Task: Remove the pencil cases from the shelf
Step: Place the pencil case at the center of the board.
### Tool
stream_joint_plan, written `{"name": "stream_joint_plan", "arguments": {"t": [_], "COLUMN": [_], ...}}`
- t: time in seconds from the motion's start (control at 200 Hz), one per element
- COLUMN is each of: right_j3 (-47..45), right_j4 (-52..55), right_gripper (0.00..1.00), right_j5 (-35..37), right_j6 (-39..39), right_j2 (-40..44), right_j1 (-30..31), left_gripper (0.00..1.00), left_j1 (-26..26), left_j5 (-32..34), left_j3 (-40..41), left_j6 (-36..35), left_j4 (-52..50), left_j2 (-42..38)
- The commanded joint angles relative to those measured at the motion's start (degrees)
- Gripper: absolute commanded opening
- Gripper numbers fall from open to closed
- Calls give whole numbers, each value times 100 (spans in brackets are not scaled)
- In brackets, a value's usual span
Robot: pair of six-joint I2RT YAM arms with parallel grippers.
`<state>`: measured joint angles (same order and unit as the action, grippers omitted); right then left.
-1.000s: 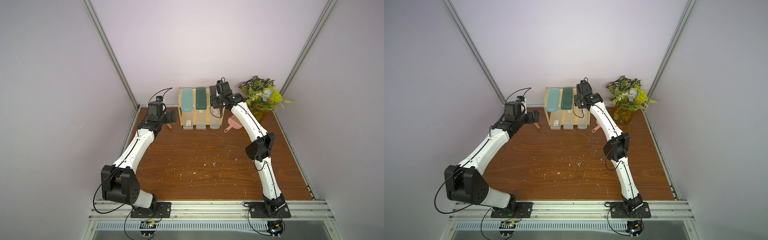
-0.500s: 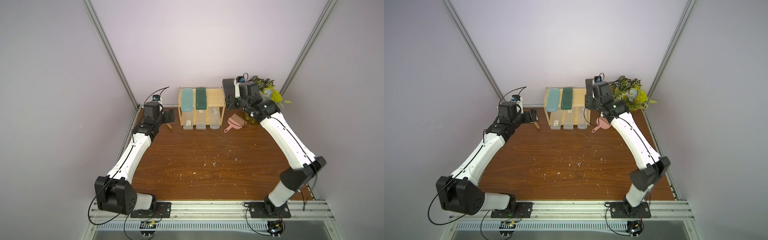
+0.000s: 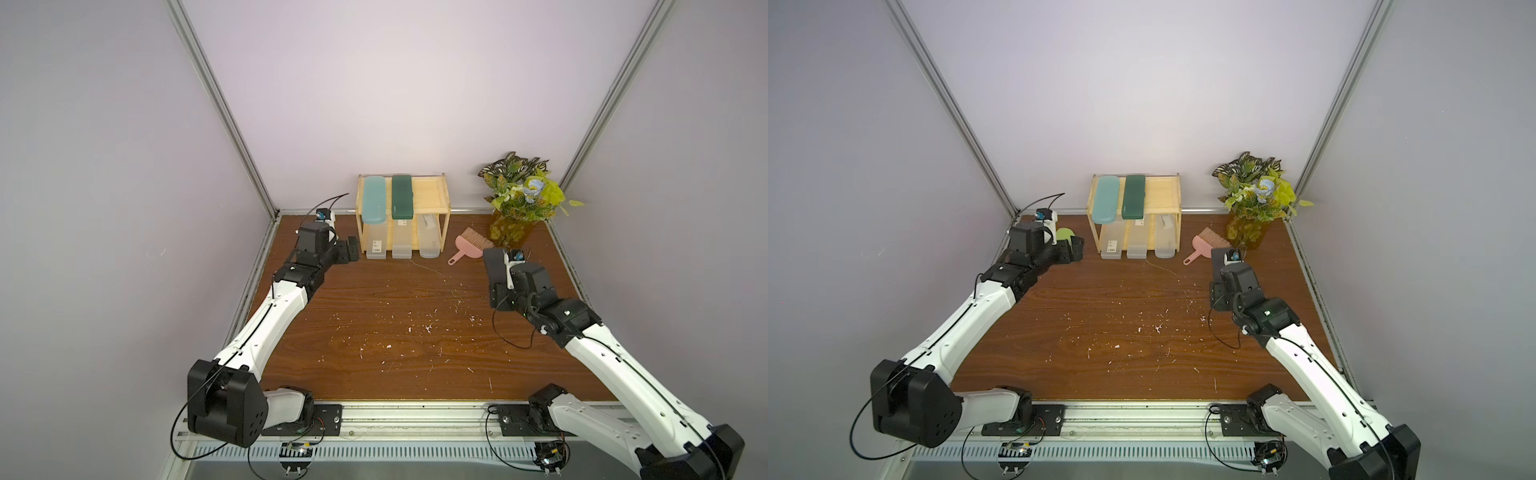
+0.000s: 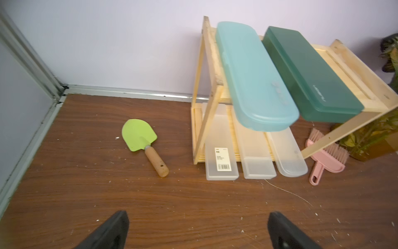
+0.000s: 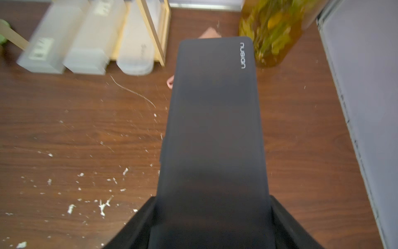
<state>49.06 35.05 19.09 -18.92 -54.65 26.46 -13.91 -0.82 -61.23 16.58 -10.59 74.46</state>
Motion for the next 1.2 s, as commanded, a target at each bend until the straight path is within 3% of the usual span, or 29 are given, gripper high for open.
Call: {"name": "stream_joint_plan", "arguments": {"t": [0.0, 0.14, 0.3, 0.42, 0.58, 0.931, 1.196], "right_j3": [-587, -977, -1100, -1056, -1386, -1737, -2188], "right_j4": [-462, -680, -868, -879, -1189, -1323, -1577], "right_gripper": [58, 56, 43, 50, 51, 51, 61], "right_j5": [-399, -594, -939, -1228, -1652, -1479, -1253], "right_j6": [-386, -403, -274, -270, -624, -944, -1390], "right_j2": [306, 510, 349, -62, -261, -593, -996], "right_j1": [-205, -398, -797, -907, -985, -1008, -1167], "left_gripper": [99, 100, 100, 100, 100, 100, 100], "left_j1": [-312, -367, -367, -371, -367, -370, -369], "left_j5": [117, -6, -6, 20, -2, -112, -129], "left_j3": [40, 176, 252, 278, 366, 267, 410], "left_j6": [112, 245, 258, 235, 254, 201, 205], "left_j4": [256, 502, 711, 790, 913, 970, 1056], "left_j2": [52, 208, 261, 370, 554, 852, 884]}}
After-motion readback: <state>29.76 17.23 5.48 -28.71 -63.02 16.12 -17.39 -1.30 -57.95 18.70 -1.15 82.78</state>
